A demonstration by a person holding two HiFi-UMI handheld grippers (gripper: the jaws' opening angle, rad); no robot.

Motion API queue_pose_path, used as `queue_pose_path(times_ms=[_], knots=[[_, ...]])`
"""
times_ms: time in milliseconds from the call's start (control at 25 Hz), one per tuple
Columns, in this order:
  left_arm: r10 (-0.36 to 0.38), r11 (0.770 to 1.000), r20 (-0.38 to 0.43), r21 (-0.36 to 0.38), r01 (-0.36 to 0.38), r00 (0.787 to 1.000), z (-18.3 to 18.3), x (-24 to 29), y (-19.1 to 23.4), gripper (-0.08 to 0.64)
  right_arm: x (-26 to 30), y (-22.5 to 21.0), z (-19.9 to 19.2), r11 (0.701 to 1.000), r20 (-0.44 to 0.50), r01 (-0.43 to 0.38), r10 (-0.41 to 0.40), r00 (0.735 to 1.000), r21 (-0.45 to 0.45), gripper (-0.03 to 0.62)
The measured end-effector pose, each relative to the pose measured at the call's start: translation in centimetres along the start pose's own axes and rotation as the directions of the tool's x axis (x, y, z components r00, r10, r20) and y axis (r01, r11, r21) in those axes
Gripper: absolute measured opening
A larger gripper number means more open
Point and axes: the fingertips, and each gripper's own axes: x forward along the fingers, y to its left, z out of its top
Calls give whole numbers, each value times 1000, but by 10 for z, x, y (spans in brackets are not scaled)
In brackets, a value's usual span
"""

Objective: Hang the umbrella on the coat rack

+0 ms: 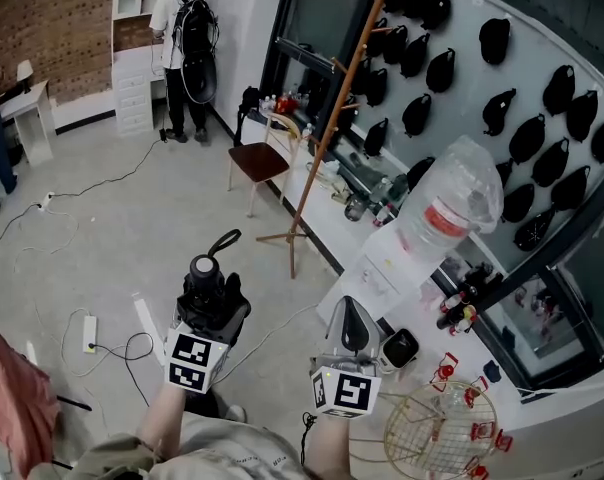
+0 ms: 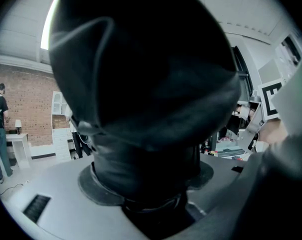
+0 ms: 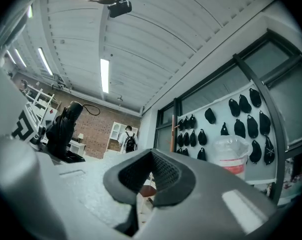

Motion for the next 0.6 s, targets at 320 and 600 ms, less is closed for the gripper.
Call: queue_pose_path(times_ms=[320, 600], knots=[[12, 1000, -35, -1, -12, 999, -4, -2, 5, 301, 9, -1, -21, 970, -6, -98, 102, 995, 224, 38], [-14, 1000, -71, 4, 15, 997, -19, 14, 9, 301, 24, 23, -40, 935, -38, -249, 267, 963, 253, 357]])
